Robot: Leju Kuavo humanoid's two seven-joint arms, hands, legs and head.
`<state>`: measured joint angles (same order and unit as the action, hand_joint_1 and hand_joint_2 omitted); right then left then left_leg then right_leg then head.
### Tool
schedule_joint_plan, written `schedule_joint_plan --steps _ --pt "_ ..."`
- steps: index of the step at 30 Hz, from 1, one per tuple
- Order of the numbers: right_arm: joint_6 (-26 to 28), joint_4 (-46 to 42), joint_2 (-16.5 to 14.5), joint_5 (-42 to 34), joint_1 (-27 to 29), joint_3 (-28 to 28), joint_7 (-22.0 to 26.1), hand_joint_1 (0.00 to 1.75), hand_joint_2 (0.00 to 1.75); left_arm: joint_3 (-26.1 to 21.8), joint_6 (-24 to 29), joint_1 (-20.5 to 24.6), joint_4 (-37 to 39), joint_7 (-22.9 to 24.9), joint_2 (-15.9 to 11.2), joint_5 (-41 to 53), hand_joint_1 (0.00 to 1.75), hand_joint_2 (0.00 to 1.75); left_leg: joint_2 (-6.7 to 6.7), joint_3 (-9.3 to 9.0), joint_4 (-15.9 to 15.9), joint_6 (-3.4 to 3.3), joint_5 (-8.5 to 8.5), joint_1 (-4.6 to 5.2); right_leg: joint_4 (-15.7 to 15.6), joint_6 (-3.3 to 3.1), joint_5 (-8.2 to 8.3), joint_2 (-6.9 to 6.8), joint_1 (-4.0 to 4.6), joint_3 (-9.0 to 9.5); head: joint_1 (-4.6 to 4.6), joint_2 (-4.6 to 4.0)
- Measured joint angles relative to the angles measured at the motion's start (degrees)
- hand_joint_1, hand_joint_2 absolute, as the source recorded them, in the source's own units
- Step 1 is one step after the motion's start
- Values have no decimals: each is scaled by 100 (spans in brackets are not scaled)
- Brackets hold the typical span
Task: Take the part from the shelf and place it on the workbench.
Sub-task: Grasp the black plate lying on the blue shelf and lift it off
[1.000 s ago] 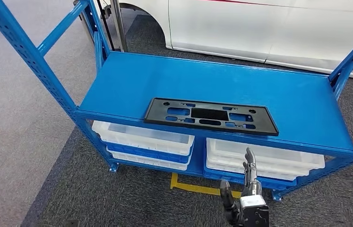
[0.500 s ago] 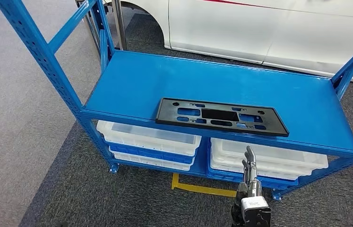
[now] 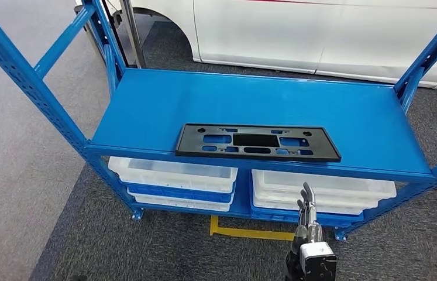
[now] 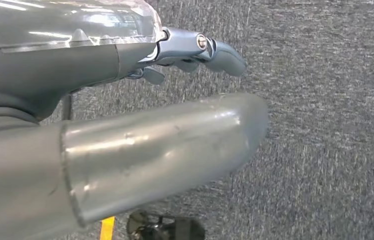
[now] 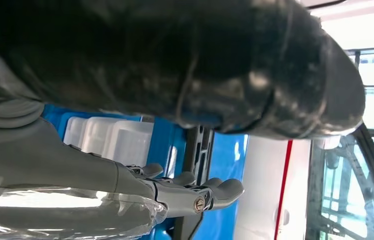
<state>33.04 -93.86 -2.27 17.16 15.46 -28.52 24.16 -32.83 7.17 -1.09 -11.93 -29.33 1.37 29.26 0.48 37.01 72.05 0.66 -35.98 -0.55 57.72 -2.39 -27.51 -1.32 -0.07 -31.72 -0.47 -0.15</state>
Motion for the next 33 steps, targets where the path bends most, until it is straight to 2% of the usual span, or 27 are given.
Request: schedule_joint_plan --steps 1,2,4,5,7,10,12,14,15,16,17,18,19,20,21,22,23,25,27,30,31,32,33 --pt "7 11 0 13 7 0 2 0 0 -6 0 -4 0 3 -3 7 0 0 0 77 141 25 7 -19 12 7 -5 11 -8 0 -1 0" --pt "11 20 0 21 9 0 3 0 0 -8 0 -6 0 5 -5 16 0 0 1 54 64 50 127 -40 30 23 -16 22 -22 0 0 0" --pt "12 31 0 28 11 0 5 0 0 -8 0 -2 0 8 -13 32 0 0 2 -244 -598 99 521 -84 102 84 -64 38 -57 -3 -1 0" --pt "11 31 0 27 11 0 6 0 0 -9 -1 3 0 9 -15 36 0 0 -4 -394 -930 106 646 -91 161 127 -96 44 -55 -19 -1 0" --pt "2 30 0 12 15 -1 7 0 0 -10 -5 8 0 12 -19 45 0 0 -28 -532 -1234 47 698 -83 238 203 -131 67 -36 -56 7 0" --pt "28 29 1 37 35 -1 12 0 0 -14 -9 2 1 12 -20 81 0 0 -36 -516 -1244 -80 717 -71 265 271 -142 91 -40 -73 14 0" --pt "90 29 2 133 42 2 6 0 87 -15 -10 14 0 10 -20 106 0 0 -31 -509 -1263 -144 741 -83 564 314 -361 100 -57 -195 17 0" --pt "180 29 2 296 52 3 -52 0 175 -22 -17 21 0 8 -20 152 0 0 -26 -491 -1263 -185 750 -71 1262 348 -741 103 -63 -517 18 0" --pt "242 29 2 428 58 4 -114 0 175 -32 -22 21 0 8 -20 186 0 0 -25 -484 -1263 -193 751 -58 1606 350 -871 103 -63 -684 17 0" --pt "312 30 2 610 64 7 -206 0 175 -46 -27 20 0 8 -19 229 0 0 -24 -481 -1262 -198 751 -43 1802 339 -900 104 -60 -781 17 0" --pt "386 30 2 843 66 9 -322 0 175 -63 -34 22 0 9 -19 268 0 0 -26 -485 -1262 -203 750 -27 1793 312 -817 106 -50 -779 18 0" --pt "453 31 2 1098 65 11 -444 0 175 -84 -39 26 0 10 -17 302 0 0 -30 -494 -1263 -206 748 -8 1558 266 -638 108 -33 -666 17 0" --pt "508 31 2 1351 61 15 -558 0 175 -105 -44 31 0 11 -10 332 0 0 -36 -507 -1265 -209 746 7 1174 196 -418 112 -3 -479 18 0" --pt "554 31 1 1621 56 29 -667 0 175 -126 -50 38 1 13 12 360 0 0 -38 -514 -1267 -209 743 22 794 111 -265 112 30 -292 13 0" --pt "590 30 -6 1952 55 59 -773 0 175 -144 -56 45 1 16 30 385 0 0 -40 -512 -1268 -204 742 26 486 39 -161 111 64 -154 14 0" --pt "621 30 -21 2354 57 109 -887 0 175 -159 -65 49 2 21 46 418 0 0 -38 -506 -1272 -192 744 19 304 -12 -122 110 95 -80 14 0" --pt "648 30 -52 2838 64 180 -1011 0 175 -171 -77 53 2 26 57 457 0 0 -32 -499 -1279 -175 749 11 242 -36 -134 108 115 -65 14 0" --pt "680 32 -176 3807 86 372 -1220 0 175 -196 -101 61 2 32 55 541 0 0 -23 -506 -1291 -127 747 2 144 -28 -86 103 106 -40 18 0" --pt "694 55 -347 4577 91 608 -1342 0 175 -213 -124 74 2 32 58 634 0 0 -27 -441 -1103 -71 595 5 11 -18 -24 85 52 24 17 0" --pt "702 137 -592 5435 79 1033 -1369 0 175 -261 -140 84 2 36 56 749 0 0 -34 -12 -149 17 103 -24 -42 -23 3 68 23 49 14 0" --pt "702 162 -654 5594 80 1161 -1364 0 175 -279 -140 83 2 40 54 766 0 0 -33 107 102 48 35 -38 -36 -19 -1 69 17 49 13 0" --pt "703 183 -712 5736 80 1278 -1368 0 175 -292 -140 82 2 44 54 788 0 0 -31 141 167 76 77 -53 -26 -8 -8 71 7 50 14 0" --pt "703 198 -752 5906 76 1376 -1403 0 175 -297 -140 84 2 47 53 814 0 0 -29 68 6 101 229 -72 -5 12 -23 75 -9 52 13 0"
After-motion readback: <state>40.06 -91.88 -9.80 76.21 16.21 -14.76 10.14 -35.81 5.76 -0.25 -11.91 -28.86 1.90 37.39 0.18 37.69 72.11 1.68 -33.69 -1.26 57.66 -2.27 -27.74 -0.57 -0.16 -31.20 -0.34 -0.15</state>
